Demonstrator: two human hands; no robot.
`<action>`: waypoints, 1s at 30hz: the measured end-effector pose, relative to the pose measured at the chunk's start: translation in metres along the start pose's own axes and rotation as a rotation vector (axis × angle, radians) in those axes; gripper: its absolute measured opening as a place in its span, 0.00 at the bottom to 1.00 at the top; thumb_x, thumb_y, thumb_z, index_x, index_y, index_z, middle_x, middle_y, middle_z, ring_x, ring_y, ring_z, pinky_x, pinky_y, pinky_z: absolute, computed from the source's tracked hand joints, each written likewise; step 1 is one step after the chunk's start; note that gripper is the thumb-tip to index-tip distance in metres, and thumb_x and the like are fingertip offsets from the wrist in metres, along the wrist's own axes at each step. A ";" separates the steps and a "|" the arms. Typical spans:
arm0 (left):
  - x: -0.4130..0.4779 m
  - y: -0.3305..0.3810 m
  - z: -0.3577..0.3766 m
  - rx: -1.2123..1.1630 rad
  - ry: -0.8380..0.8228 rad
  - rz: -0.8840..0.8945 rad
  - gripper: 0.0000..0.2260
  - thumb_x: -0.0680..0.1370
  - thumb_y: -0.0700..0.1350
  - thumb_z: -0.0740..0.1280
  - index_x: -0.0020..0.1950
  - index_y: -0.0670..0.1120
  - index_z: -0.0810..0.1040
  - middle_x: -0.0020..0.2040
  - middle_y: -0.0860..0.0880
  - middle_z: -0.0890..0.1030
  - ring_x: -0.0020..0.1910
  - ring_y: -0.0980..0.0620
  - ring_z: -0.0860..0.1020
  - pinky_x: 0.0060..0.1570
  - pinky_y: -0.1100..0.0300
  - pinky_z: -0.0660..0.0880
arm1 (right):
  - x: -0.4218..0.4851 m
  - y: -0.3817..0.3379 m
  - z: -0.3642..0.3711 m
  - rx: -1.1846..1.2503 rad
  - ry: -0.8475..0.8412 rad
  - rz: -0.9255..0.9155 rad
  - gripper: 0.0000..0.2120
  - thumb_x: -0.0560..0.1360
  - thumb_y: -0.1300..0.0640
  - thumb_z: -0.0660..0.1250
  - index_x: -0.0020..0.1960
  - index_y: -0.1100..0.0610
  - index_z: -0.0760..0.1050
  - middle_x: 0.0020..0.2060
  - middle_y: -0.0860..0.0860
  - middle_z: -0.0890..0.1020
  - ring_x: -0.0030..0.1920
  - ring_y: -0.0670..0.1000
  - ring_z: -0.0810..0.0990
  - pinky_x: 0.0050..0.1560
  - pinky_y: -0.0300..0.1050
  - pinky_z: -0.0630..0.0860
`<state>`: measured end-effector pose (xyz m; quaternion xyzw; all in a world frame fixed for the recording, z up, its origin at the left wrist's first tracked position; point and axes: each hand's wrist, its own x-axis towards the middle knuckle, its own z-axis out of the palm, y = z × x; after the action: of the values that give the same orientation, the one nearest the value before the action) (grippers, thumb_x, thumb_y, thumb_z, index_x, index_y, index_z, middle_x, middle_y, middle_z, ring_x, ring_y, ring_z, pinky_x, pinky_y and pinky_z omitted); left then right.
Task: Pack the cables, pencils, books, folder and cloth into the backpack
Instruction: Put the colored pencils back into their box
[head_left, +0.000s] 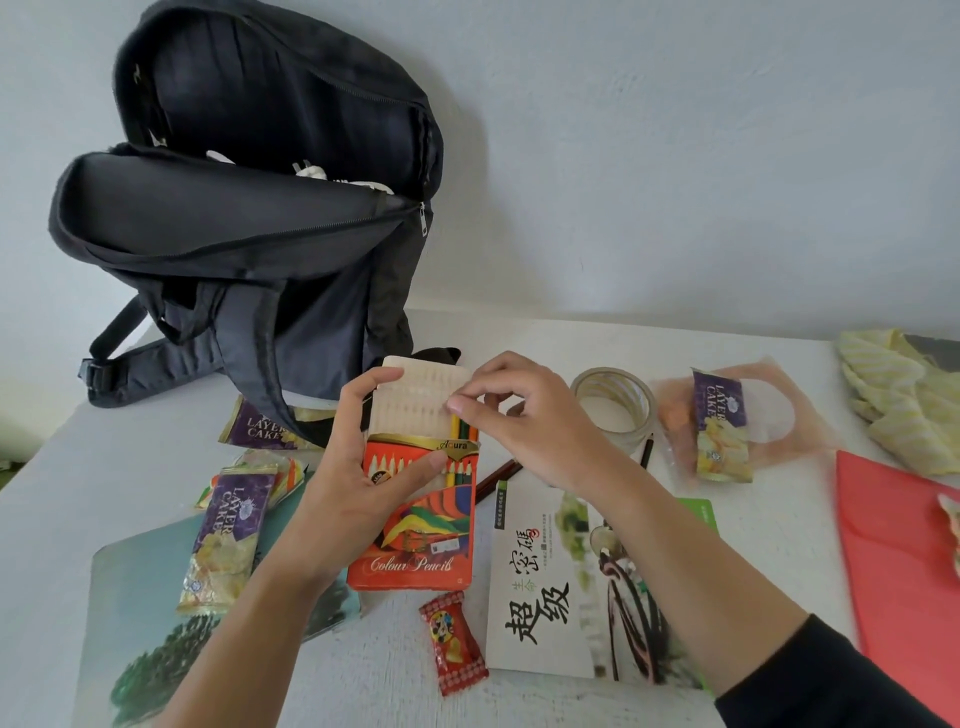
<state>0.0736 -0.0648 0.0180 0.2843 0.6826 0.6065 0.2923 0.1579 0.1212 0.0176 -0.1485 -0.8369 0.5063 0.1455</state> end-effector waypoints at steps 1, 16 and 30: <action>0.000 0.000 0.000 0.001 0.001 0.000 0.28 0.78 0.38 0.72 0.68 0.62 0.64 0.52 0.51 0.86 0.46 0.44 0.87 0.38 0.57 0.83 | 0.000 0.000 0.000 0.022 0.007 -0.008 0.07 0.79 0.50 0.71 0.52 0.51 0.87 0.49 0.44 0.78 0.47 0.46 0.79 0.47 0.36 0.73; -0.007 -0.010 -0.016 -0.020 0.052 -0.098 0.27 0.77 0.41 0.73 0.67 0.64 0.66 0.53 0.52 0.86 0.47 0.44 0.87 0.40 0.52 0.85 | -0.006 0.049 0.015 -0.744 -0.242 0.080 0.07 0.80 0.53 0.68 0.55 0.48 0.84 0.56 0.46 0.79 0.60 0.50 0.71 0.56 0.52 0.71; -0.008 -0.017 -0.023 -0.002 0.058 -0.130 0.27 0.77 0.42 0.73 0.67 0.65 0.67 0.55 0.49 0.85 0.49 0.44 0.87 0.42 0.49 0.85 | -0.008 0.062 0.007 -0.668 -0.166 -0.063 0.04 0.83 0.54 0.63 0.54 0.52 0.75 0.48 0.46 0.79 0.52 0.49 0.70 0.50 0.51 0.70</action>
<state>0.0611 -0.0880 0.0040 0.2214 0.7073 0.5949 0.3111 0.1685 0.1399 -0.0415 -0.1204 -0.9696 0.2102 0.0357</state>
